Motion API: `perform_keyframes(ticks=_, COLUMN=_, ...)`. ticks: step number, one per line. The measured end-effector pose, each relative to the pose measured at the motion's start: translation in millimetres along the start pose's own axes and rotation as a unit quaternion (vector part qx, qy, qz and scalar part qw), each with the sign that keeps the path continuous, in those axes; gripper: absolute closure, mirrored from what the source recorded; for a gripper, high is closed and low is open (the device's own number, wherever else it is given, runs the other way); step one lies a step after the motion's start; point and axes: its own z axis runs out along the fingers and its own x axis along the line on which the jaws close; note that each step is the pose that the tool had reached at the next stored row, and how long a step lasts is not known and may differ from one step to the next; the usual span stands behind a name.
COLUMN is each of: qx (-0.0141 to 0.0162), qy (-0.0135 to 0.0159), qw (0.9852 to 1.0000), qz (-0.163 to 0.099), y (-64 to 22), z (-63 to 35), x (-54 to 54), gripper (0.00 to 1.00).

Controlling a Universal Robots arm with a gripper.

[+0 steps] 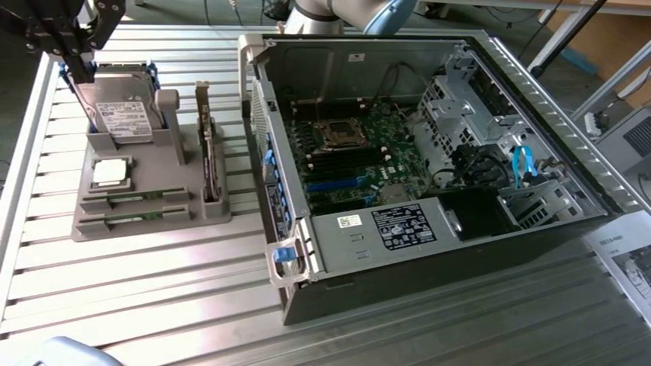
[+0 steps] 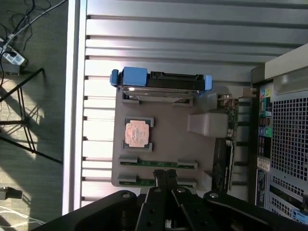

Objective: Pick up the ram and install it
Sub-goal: 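Pick up the ram and move it above insertion slot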

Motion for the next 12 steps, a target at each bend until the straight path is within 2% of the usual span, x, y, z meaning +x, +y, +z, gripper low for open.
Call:
perform_keyframes(ticks=7, qx=-0.0008, qy=0.0015, qw=0.9994, qz=-0.034, y=0.0, z=0.0, x=0.0, gripper=0.9)
perform_keyframes(ticks=12, qx=-0.0016, qy=0.0029, qw=0.9979, qz=-0.065, y=0.0, z=0.0, x=0.0, gripper=0.9)
